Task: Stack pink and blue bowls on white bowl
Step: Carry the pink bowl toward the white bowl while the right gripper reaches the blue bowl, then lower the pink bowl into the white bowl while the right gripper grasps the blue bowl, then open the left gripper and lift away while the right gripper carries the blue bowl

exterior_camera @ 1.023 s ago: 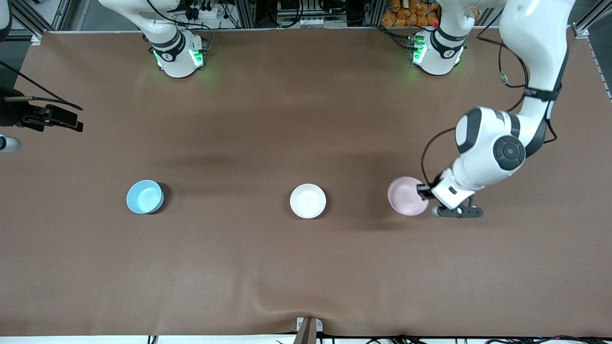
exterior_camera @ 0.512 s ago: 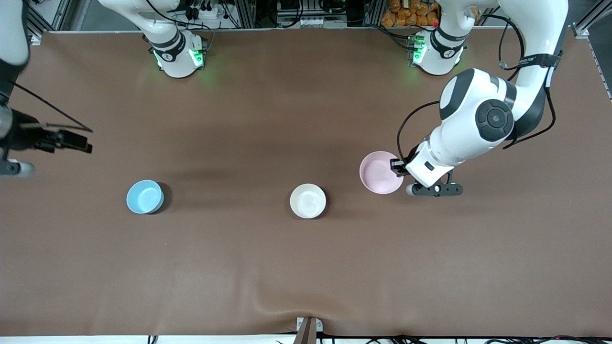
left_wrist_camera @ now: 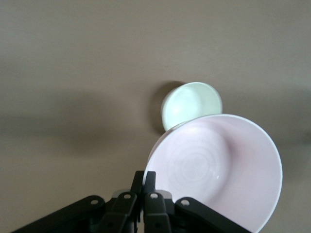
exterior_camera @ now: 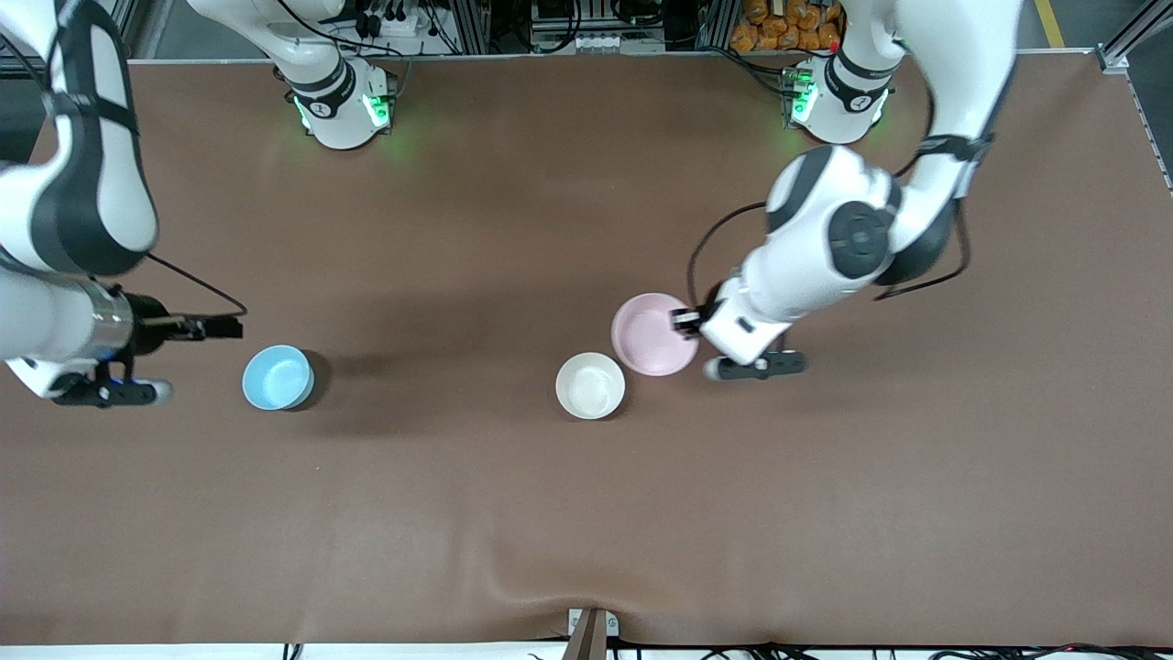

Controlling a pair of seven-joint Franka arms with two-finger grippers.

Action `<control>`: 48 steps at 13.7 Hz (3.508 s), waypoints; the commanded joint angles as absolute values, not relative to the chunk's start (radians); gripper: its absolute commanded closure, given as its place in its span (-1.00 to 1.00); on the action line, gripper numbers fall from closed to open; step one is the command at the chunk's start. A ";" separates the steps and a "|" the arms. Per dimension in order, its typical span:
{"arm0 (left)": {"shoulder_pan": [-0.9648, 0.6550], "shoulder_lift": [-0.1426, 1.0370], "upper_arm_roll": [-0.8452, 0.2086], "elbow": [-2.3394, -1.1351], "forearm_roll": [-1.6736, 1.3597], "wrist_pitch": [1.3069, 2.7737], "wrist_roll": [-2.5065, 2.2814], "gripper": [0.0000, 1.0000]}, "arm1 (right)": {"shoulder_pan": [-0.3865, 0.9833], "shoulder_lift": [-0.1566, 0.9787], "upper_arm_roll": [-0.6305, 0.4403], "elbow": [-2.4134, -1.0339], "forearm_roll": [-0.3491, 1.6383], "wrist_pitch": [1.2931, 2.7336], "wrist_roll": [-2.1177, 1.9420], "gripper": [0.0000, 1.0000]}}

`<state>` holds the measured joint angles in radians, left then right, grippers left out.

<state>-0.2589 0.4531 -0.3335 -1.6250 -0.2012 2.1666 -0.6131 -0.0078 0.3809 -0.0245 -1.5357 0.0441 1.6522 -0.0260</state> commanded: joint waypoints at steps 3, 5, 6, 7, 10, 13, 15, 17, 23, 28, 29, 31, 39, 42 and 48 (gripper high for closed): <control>-0.314 0.606 -0.316 -1.554 -0.201 2.325 -0.652 1.00 | -0.054 0.436 -0.028 -1.665 0.037 1.846 -0.051 -1.00; -0.331 0.624 -0.308 -1.554 -0.202 2.351 -0.653 1.00 | -0.075 0.446 -0.029 -1.745 0.035 1.987 -0.051 -1.00; -0.342 0.641 -0.308 -1.554 -0.202 2.368 -0.652 1.00 | -0.089 0.462 -0.029 -1.771 0.035 2.053 -0.054 -1.00; -0.354 0.656 -0.305 -1.552 -0.201 2.403 -0.652 1.00 | -0.092 0.485 -0.029 -1.782 0.035 2.100 -0.080 -1.00; -0.391 0.699 -0.273 -1.554 -0.187 2.459 -0.650 1.00 | -0.129 0.560 -0.028 -1.784 0.035 2.154 -0.130 -1.00; -0.426 0.718 -0.242 -1.554 -0.166 2.464 -0.653 1.00 | -0.140 0.587 -0.026 -1.786 0.040 2.152 -0.147 -1.00; -0.434 0.736 -0.242 -1.554 -0.166 2.499 -0.653 1.00 | -0.143 0.598 -0.026 -1.786 0.041 2.154 -0.147 -0.81; -0.437 0.747 -0.239 -1.554 -0.166 2.519 -0.653 1.00 | -0.143 0.604 -0.026 -1.786 0.044 2.154 -0.147 -0.13; -0.439 0.761 -0.236 -1.554 -0.166 2.526 -0.666 0.36 | -0.143 0.604 -0.026 -1.786 0.049 2.143 -0.146 1.00; -0.506 0.700 -0.176 -1.565 -0.155 2.511 -0.759 -1.00 | -0.135 0.551 -0.018 -1.769 0.055 2.086 -0.143 1.00; -0.486 0.651 -0.175 -1.568 -0.131 2.453 -0.756 -1.00 | -0.130 0.529 -0.012 -1.764 0.055 2.070 -0.143 1.00; -0.430 0.536 -0.178 -1.557 -0.072 2.261 -0.752 -1.00 | -0.129 0.493 0.030 -1.743 0.058 2.022 -0.141 1.00; -0.255 0.151 -0.176 -1.554 0.034 1.754 -0.571 -1.00 | -0.046 0.460 0.192 -1.651 0.215 2.022 0.070 1.00; -0.175 0.080 -0.178 -1.554 0.038 1.686 -0.482 -1.00 | 0.055 0.465 0.195 -1.615 0.241 2.026 0.304 1.00; -0.069 0.011 -0.178 -1.551 0.037 1.595 -0.362 -1.00 | 0.181 0.584 0.193 -1.464 0.365 2.052 0.440 1.00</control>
<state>-0.0813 0.0502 -0.1710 -1.5254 0.0216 1.6107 -0.3780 0.1469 0.5025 0.1987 -1.5686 0.3393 2.0645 0.4247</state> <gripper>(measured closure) 0.000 0.969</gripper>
